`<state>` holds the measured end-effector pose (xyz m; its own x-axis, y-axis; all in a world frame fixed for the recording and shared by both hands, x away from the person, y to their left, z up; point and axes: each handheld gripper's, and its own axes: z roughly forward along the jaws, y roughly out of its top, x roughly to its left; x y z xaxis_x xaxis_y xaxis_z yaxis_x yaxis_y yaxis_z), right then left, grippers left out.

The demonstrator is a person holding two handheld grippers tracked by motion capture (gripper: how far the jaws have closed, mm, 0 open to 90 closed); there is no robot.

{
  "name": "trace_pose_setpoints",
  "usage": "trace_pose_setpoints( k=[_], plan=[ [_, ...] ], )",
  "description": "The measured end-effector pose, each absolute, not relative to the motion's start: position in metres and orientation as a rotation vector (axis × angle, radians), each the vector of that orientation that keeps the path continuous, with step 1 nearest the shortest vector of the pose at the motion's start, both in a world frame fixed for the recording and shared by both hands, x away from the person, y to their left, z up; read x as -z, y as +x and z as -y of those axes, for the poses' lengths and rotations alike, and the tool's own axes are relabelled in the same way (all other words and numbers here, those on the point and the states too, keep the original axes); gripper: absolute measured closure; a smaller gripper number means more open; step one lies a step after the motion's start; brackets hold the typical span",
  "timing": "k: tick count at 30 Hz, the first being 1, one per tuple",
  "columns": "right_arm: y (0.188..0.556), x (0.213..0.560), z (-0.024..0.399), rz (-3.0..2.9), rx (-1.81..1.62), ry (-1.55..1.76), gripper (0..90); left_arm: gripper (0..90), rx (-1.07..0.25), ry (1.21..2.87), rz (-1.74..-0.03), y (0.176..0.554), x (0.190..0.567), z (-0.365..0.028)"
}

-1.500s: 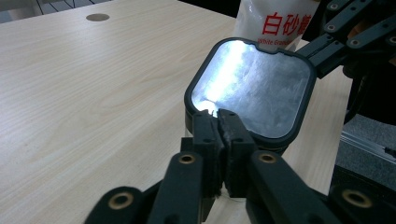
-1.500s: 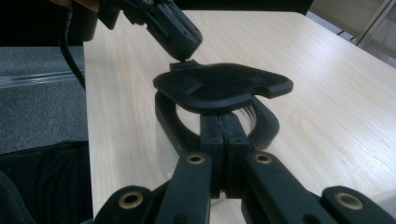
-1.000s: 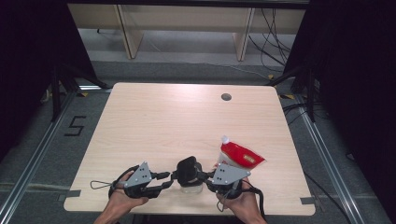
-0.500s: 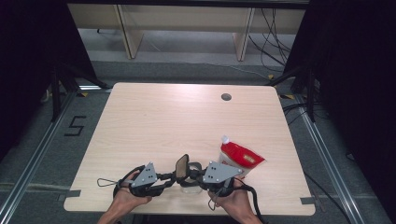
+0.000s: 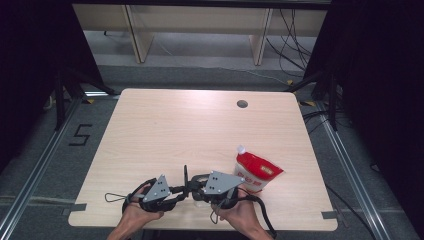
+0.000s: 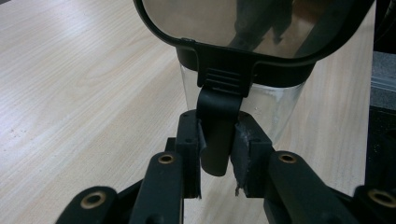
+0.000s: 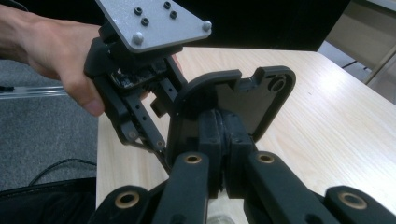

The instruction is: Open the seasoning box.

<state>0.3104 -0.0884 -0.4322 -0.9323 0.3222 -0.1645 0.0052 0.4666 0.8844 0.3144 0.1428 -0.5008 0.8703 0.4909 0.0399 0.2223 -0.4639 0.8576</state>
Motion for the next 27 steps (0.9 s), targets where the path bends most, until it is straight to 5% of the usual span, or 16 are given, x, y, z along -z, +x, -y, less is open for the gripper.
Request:
trace_pose_setpoints(
  k=[20, 27],
  plan=[
    [0.315, 0.432, 0.084, -2.414, -1.462, 0.273, 85.5, 72.6, -0.354, 2.079, -0.551, 0.313, 0.499, -0.141],
    [0.314, 0.429, 0.105, -2.380, -1.492, 0.329, 77.4, 53.7, -0.318, 2.073, -0.579, 0.309, 0.496, -0.147]
  ],
)
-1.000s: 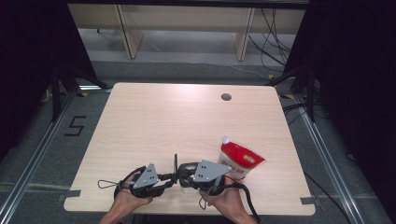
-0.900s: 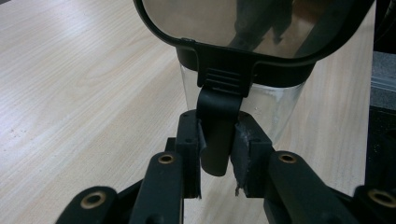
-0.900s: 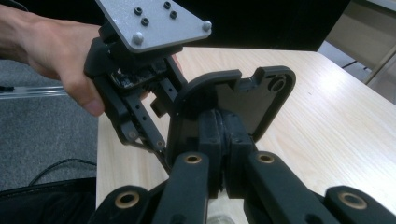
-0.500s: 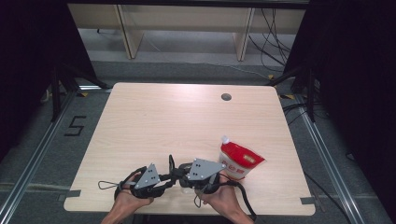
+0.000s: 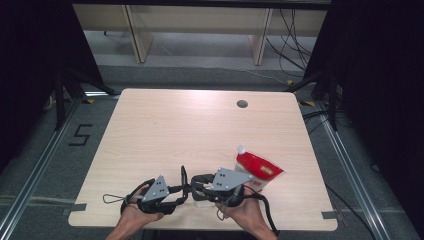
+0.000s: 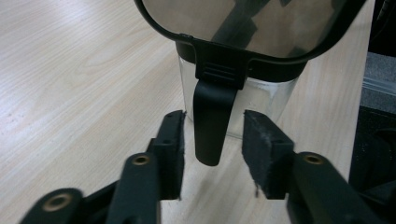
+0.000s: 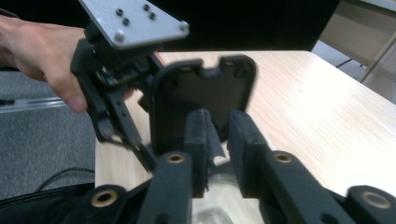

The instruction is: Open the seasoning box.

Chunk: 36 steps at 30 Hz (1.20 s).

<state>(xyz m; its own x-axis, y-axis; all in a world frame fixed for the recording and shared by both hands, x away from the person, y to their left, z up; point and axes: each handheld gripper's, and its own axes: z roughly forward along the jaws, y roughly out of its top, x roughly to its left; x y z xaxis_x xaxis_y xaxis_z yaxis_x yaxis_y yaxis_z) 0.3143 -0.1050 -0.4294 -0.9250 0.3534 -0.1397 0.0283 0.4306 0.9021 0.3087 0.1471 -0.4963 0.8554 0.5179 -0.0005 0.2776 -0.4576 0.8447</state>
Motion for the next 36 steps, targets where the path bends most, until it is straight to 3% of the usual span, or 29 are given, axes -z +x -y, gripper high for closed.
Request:
trace_pose_setpoints(
  k=[2, 10, 20, 22, 36],
  plan=[
    [0.312, 0.431, 0.124, -2.358, -1.493, 0.334, 70.2, 50.2, -0.317, 2.080, -0.591, 0.306, 0.495, -0.151],
    [0.299, 0.445, 0.168, -2.364, -1.505, 0.495, 55.4, 36.8, -0.287, 2.069, -0.624, 0.294, 0.492, -0.155],
    [0.286, 0.450, 0.203, -2.319, -1.503, 0.618, 45.4, 24.8, -0.277, 2.059, -0.734, 0.277, 0.496, -0.156],
    [0.284, 0.452, 0.210, -2.317, -1.498, 0.625, 43.5, 18.5, -0.269, 2.040, -0.765, 0.275, 0.497, -0.156],
    [0.267, 0.459, 0.252, -2.253, -1.486, 0.773, 35.8, 17.3, -0.306, 2.035, -0.823, 0.263, 0.497, -0.162]
  ],
)
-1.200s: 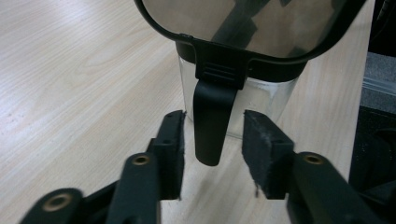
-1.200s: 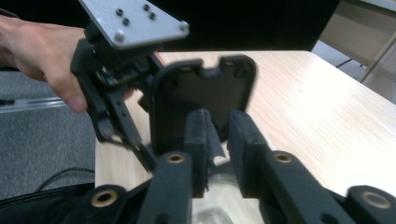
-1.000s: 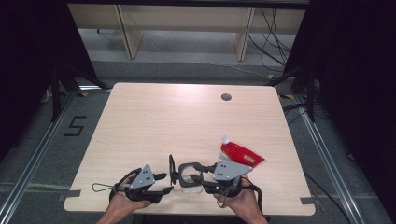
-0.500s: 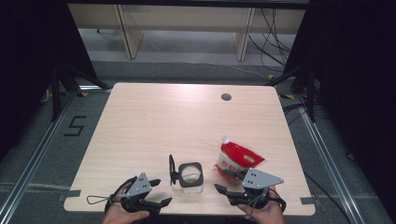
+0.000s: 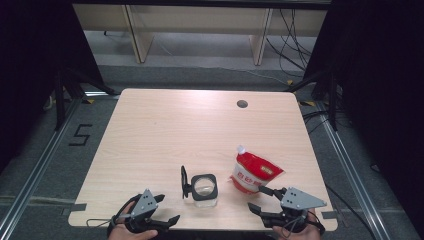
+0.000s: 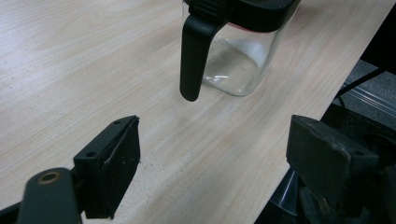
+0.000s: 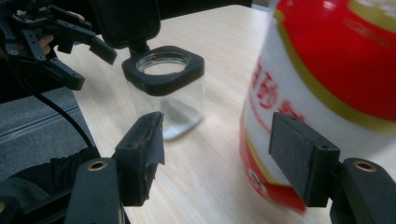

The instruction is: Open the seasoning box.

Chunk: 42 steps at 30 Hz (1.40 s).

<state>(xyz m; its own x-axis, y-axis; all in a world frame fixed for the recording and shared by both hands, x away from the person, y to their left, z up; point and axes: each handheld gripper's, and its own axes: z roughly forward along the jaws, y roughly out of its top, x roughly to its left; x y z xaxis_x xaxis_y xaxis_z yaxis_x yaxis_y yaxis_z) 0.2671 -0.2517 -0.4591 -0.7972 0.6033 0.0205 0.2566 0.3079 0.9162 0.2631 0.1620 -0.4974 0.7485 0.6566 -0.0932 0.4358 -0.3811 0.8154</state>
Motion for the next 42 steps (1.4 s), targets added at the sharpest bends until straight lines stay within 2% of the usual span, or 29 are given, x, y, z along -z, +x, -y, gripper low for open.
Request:
trace_pose_setpoints(
  k=[7, 12, 22, 33, 42],
  plan=[
    [0.258, 0.463, 0.271, -2.217, -1.486, 0.902, 34.0, 18.0, -0.324, 2.049, -0.783, 0.265, 0.497, -0.161],
    [0.261, 0.467, 0.280, -2.186, -1.459, 0.956, 31.0, 18.1, -0.305, 2.004, -0.831, 0.264, 0.496, -0.160],
    [0.276, 0.479, 0.287, -2.184, -1.475, 1.065, 21.3, 18.0, -0.324, 2.029, -0.793, 0.265, 0.495, -0.161],
    [0.290, 0.484, 0.286, -2.204, -1.441, 0.950, 17.1, 18.0, -0.319, 2.024, -0.788, 0.266, 0.495, -0.161],
    [0.297, 0.488, 0.290, -2.160, -1.529, 1.002, 15.7, 18.0, -0.314, 2.012, -0.795, 0.266, 0.496, -0.160]
  ],
)
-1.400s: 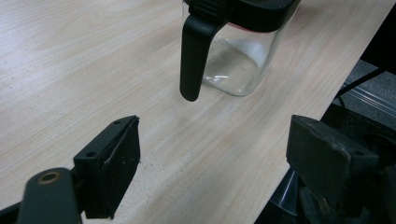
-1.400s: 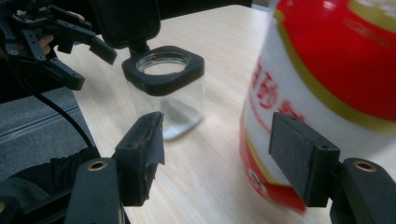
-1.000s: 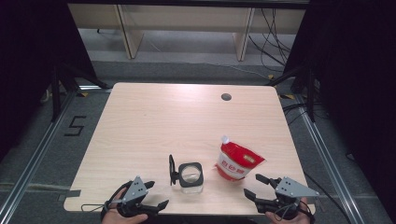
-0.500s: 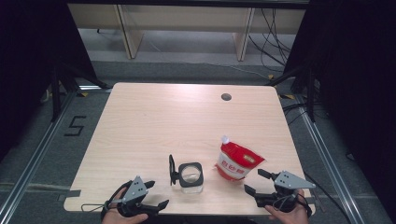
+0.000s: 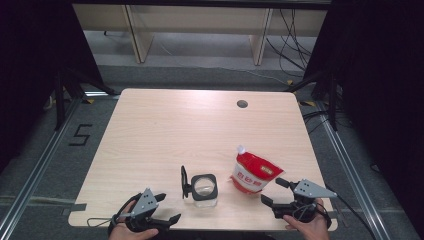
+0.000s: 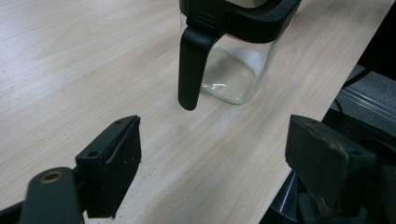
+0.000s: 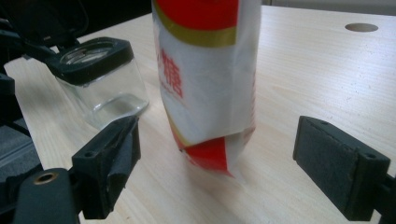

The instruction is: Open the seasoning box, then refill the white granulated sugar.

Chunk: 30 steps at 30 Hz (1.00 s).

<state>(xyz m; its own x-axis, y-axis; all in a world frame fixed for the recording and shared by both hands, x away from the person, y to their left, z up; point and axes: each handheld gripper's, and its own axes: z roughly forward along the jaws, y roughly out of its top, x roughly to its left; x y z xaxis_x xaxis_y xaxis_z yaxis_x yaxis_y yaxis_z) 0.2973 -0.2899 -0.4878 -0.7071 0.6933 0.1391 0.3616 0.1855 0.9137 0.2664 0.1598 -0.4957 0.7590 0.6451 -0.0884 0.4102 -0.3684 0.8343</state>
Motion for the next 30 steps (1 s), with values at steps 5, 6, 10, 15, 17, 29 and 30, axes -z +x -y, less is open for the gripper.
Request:
trace_pose_setpoints(
  k=[5, 6, 10, 15, 17, 29, 30],
  plan=[
    [0.301, 0.489, 0.288, -2.186, -1.551, 0.998, 15.7, 18.0, -0.314, 1.998, -0.807, 0.265, 0.496, -0.160],
    [0.304, 0.489, 0.288, -2.187, -1.537, 0.979, 15.8, 18.0, -0.313, 2.017, -0.804, 0.266, 0.495, -0.162],
    [0.307, 0.491, 0.287, -2.195, -1.535, 0.980, 15.9, 18.0, -0.310, 2.006, -0.828, 0.266, 0.496, -0.161],
    [0.310, 0.493, 0.286, -2.174, -1.540, 0.988, 15.9, 18.0, -0.331, 2.037, -0.786, 0.267, 0.495, -0.163],
    [0.313, 0.495, 0.286, -2.165, -1.539, 0.943, 16.0, 18.0, -0.309, 2.003, -0.810, 0.265, 0.496, -0.161],
    [0.316, 0.497, 0.280, -2.142, -1.572, 0.940, 15.7, 18.0, -0.309, 2.008, -0.816, 0.266, 0.496, -0.159],
    [0.318, 0.497, 0.280, -2.147, -1.580, 0.916, 15.6, 18.0, -0.307, 2.020, -0.815, 0.266, 0.496, -0.160]
  ],
)
